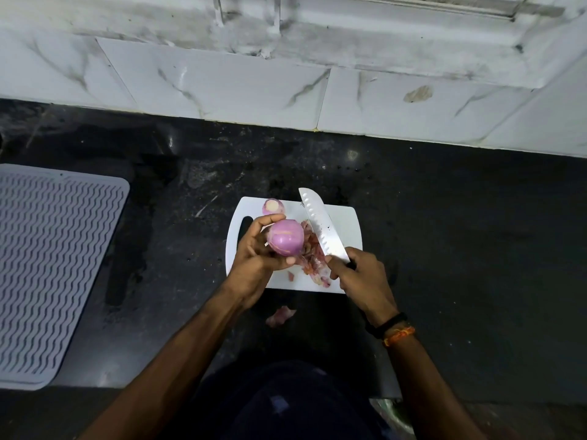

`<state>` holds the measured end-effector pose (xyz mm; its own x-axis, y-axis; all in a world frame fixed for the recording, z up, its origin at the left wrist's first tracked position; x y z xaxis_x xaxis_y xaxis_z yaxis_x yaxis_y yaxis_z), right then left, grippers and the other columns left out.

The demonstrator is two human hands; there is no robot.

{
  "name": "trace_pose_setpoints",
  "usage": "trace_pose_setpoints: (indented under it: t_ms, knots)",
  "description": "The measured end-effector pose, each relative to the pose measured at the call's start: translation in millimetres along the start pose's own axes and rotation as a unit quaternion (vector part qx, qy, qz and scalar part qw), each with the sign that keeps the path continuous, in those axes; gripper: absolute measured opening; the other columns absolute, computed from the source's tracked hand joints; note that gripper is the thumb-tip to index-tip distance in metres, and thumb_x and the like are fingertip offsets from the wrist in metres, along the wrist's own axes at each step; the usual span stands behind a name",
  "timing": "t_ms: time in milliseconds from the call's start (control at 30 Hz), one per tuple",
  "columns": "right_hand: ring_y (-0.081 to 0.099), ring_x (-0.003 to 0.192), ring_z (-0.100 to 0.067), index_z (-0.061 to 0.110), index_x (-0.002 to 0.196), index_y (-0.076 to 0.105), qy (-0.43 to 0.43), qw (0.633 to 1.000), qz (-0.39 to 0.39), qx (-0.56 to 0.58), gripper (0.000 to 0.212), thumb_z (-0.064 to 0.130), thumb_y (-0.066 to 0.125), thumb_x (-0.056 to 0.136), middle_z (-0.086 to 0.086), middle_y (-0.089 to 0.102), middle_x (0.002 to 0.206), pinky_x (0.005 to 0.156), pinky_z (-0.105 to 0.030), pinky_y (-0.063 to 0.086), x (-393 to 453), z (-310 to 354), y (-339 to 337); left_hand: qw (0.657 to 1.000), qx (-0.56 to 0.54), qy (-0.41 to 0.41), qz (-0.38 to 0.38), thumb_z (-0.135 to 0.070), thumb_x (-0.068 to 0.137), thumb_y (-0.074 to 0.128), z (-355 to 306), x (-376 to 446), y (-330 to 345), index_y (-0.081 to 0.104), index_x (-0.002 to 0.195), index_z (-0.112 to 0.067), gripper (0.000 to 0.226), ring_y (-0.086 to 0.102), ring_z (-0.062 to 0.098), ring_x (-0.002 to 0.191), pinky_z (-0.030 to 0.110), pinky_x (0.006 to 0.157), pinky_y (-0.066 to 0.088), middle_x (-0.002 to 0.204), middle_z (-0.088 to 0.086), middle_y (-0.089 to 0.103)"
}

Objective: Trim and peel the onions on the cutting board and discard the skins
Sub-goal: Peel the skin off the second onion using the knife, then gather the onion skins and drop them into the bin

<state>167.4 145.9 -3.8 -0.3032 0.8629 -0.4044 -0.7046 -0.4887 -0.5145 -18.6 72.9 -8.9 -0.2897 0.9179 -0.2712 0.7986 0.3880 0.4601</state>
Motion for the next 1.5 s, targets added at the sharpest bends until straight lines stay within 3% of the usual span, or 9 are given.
trace_pose_setpoints:
  t_ms: [100,233,333,433,533,733,1000,1267,1500]
  knots:
    - [0.063,0.076,-0.009,0.017,0.12,0.064,0.001,1.0,0.007,0.004,0.033,0.035,0.064,0.092,0.003,0.069,0.095,0.058,-0.017,0.046,-0.7,0.4,2.5,0.994,-0.094,-0.044,0.025,0.021,0.066,0.061,6.3,-1.8,-1.5,0.052,0.128,-0.013,0.071,0.06,0.028,0.108,0.035,0.09,0.053,0.118,0.015,0.065]
    - [0.064,0.079,-0.009,0.016,0.125,0.061,0.005,1.0,0.016,0.001,0.037,0.035,0.063,0.093,0.002,0.069,0.102,0.058,-0.014,0.044,-2.5,-0.9,3.0,0.989,-0.13,-0.051,0.053,0.01,0.07,0.069,10.2,0.0,-4.2,0.051,0.13,-0.011,0.066,0.045,0.042,0.124,0.056,0.115,0.027,0.135,0.036,0.047]
    - [0.064,0.078,-0.008,0.016,0.122,0.064,0.0,1.0,0.018,-0.001,0.035,0.035,0.064,0.093,0.003,0.07,0.1,0.054,-0.01,0.043,-2.8,-1.9,2.6,0.995,-0.081,-0.05,0.03,0.006,0.07,0.072,10.4,0.4,-6.4,0.051,0.128,-0.01,0.063,0.053,0.039,0.118,0.055,0.109,0.038,0.124,0.024,0.059]
    - [0.064,0.074,-0.007,0.018,0.105,0.069,-0.005,1.0,-0.001,-0.008,0.022,0.035,0.065,0.091,0.006,0.07,0.089,0.054,-0.012,0.044,-1.9,-2.2,-2.3,0.992,0.121,-0.003,-0.02,0.0,0.067,0.083,-0.3,5.1,-11.0,0.052,0.124,-0.012,0.066,0.067,0.034,0.103,0.041,0.085,0.057,0.113,0.015,0.07]
    - [0.063,0.064,-0.016,0.011,0.074,0.061,-0.004,0.998,-0.059,-0.036,0.028,0.033,0.059,0.09,-0.001,0.066,0.07,0.056,-0.033,0.05,-1.1,-4.7,-11.7,0.942,0.322,0.084,-0.04,-0.021,0.058,0.094,-15.7,13.9,-13.8,0.058,0.12,-0.019,0.072,0.071,0.02,0.092,0.031,0.078,0.059,0.113,0.001,0.07]
    - [0.051,0.056,-0.02,0.01,0.065,0.051,-0.102,0.954,-0.157,-0.233,0.03,0.023,0.051,0.092,-0.003,0.051,0.063,0.052,-0.032,0.04,7.5,7.6,-31.3,0.86,0.482,0.156,-0.059,-0.022,0.062,0.094,-46.9,36.3,-15.6,0.062,0.117,-0.022,0.064,0.064,0.011,0.093,0.02,0.071,0.055,0.114,-0.006,0.063]
    - [0.059,0.065,-0.026,0.015,0.079,0.069,-0.17,0.902,-0.09,-0.386,0.027,0.033,0.055,0.092,-0.003,0.056,0.075,0.054,-0.028,0.036,18.2,1.3,-22.5,0.83,0.534,0.147,-0.063,-0.023,0.065,0.092,-62.1,60.9,-21.3,0.062,0.123,-0.02,0.065,0.058,0.009,0.101,0.009,0.078,0.04,0.116,-0.003,0.064]
    - [0.055,0.068,-0.013,0.025,0.102,0.074,-0.194,0.903,-0.037,-0.381,0.029,0.041,0.05,0.095,0.005,0.058,0.084,0.057,-0.027,0.038,2.0,-16.3,-28.6,0.808,0.574,0.128,-0.015,-0.026,0.064,0.092,-58.1,87.4,-7.2,0.062,0.121,-0.017,0.065,0.062,0.015,0.098,0.03,0.086,0.054,0.113,0.001,0.067]
    - [0.056,0.068,-0.011,0.026,0.099,0.075,-0.179,0.917,-0.048,-0.353,0.027,0.04,0.052,0.095,0.006,0.06,0.084,0.059,-0.028,0.045,-4.7,-22.3,-37.6,0.741,0.667,0.079,0.001,-0.038,0.063,0.09,-50.0,121.3,8.0,0.056,0.104,-0.019,0.057,0.059,0.019,0.095,0.038,0.088,0.053,0.101,0.0,0.06]
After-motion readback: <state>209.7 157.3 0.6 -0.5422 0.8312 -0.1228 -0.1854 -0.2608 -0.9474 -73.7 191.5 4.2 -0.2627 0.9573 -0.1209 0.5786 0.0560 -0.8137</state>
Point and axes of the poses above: each hand's wrist, its own x-axis towards the middle knuckle, its own y-axis out of the palm, z = x × y, the point moved 6 cm from there along x, towards the middle knuckle
